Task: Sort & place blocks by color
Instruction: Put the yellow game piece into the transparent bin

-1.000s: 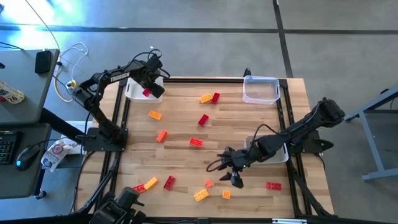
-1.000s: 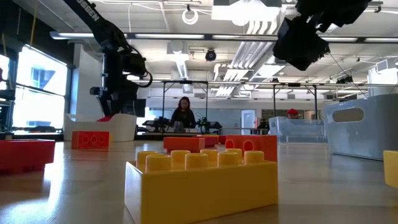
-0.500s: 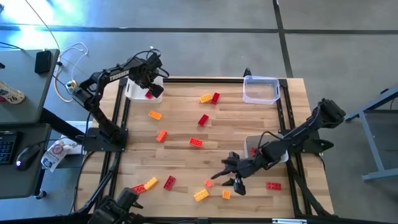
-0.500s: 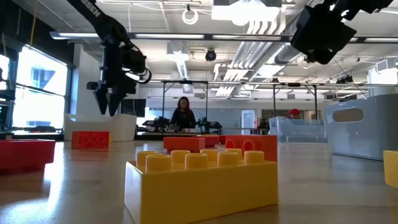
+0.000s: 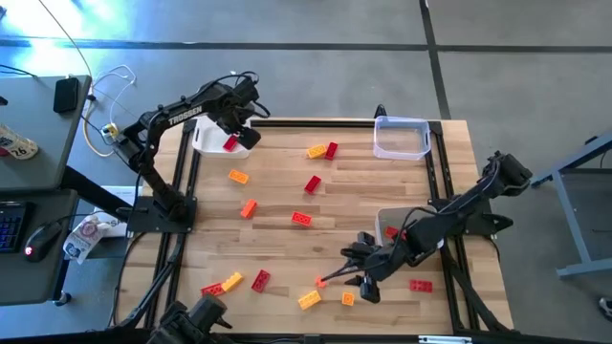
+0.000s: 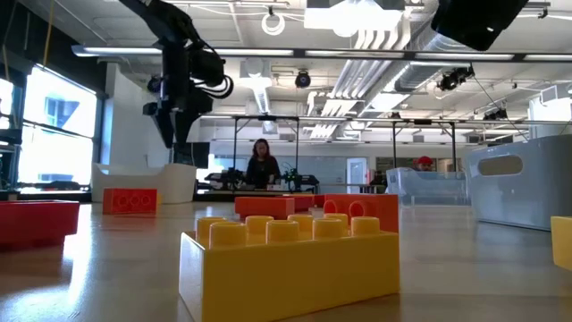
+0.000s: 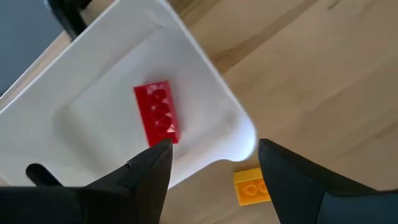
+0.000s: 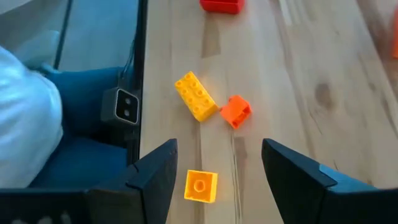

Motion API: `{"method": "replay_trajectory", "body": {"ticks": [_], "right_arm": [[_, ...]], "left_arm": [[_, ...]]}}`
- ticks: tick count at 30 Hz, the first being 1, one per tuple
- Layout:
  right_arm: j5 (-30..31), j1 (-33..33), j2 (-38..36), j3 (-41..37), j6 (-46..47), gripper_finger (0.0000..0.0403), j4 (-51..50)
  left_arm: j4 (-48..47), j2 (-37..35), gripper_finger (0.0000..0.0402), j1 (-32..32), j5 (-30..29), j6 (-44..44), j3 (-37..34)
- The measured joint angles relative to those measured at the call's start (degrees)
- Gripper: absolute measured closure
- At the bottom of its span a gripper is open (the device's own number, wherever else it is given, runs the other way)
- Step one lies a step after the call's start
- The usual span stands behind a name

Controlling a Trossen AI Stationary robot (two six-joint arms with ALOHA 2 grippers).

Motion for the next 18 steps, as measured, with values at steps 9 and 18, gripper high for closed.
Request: {"method": "replay_trajectory", "body": {"ticks": [9,18], "right_arm": [[0.9,1.1,3.7,0.5,4.7,0.0183,-3.4],[-4.5,2.3,11.6,2.1,11.2,0.0183,-4.2]], "left_arm": [[1.1,0.0,0.0178,-2.1,-5.6,0.0,0.1],[1.6,0.0,0.0178,-2.2,-12.1,-1.5,0.1]]}}
